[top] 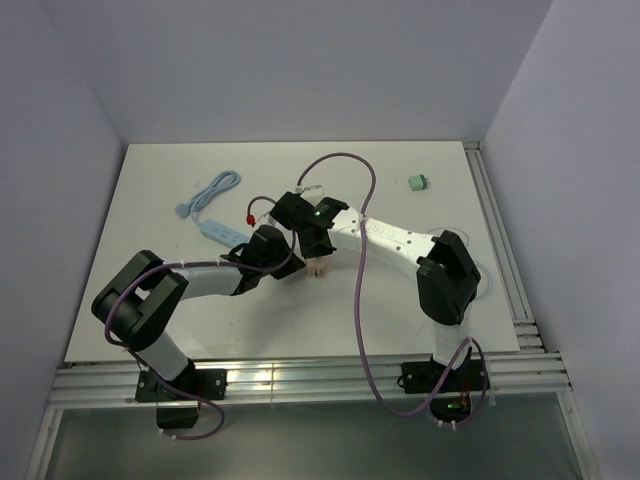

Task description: Insert the plug

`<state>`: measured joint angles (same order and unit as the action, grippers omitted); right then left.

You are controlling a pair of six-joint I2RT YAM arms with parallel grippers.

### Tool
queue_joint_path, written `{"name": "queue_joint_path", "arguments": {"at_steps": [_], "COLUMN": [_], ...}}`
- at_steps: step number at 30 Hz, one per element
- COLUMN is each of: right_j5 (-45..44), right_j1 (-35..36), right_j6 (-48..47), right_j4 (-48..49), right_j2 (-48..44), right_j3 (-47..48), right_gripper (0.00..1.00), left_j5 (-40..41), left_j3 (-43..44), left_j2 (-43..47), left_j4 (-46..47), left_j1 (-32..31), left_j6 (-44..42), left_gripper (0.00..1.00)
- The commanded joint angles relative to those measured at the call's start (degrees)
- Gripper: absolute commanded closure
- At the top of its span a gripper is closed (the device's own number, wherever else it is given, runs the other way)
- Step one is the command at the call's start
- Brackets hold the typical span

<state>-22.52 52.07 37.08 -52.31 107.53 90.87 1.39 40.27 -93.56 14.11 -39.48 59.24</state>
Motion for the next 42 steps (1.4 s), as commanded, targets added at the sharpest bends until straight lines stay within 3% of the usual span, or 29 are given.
{"name": "queue_joint_path", "arguments": {"at_steps": [1, 4, 12, 14, 19, 21, 28, 37, 42], "right_j5": [0.7, 0.5, 0.5, 0.6, 0.3, 0.7, -0.3, -3.3, -4.1], "right_j1": [1.8, 1.8, 1.7, 1.8, 1.1, 0.8, 0.4, 0.7, 1.5], "right_j6": [0.8, 0.3, -0.1, -0.3, 0.0, 0.0, 3.2, 4.8, 3.2], "right_j4": [1.3, 1.4, -0.5, 0.0, 1.1, 2.2, 11.1, 35.9, 42.8], "right_j2": [-1.5, -2.5, -0.6, -1.1, -2.8, -3.5, -5.7, -14.1, -13.4], "right_j3": [1.6, 1.2, 3.6, 3.1, 1.5, 0.5, -8.5, -28.7, -31.4], "right_gripper": [0.7, 0.65, 0.64, 0.56, 0.23, 0.14, 0.11, 0.11, 0.1], "left_j5": [-1.7, -1.7, -1.7, -1.7, 1.2, 1.8, 5.9, 10.4, 10.0], "left_j3": [1.5, 1.5, 1.4, 1.1, -1.0, -2.6, -7.7, -12.4, -12.9], "left_j2": [1.2, 1.4, 2.1, 2.9, 5.9, 7.3, 15.6, 29.4, 31.6], "left_j4": [2.9, 2.9, 2.2, 1.8, 0.8, 0.5, -4.3, -10.5, -11.5], "left_j1": [-0.2, -0.2, -0.2, -0.2, -0.2, -0.2, -0.3, -0.2, -0.3], "left_j6": [-0.7, -0.7, -1.0, -1.1, -1.6, -1.4, -0.1, -1.1, -1.6], "left_gripper": [1.0, 1.0, 1.0, 1.0, 1.0, 1.0, 1.0, 1.0, 1.0]}}
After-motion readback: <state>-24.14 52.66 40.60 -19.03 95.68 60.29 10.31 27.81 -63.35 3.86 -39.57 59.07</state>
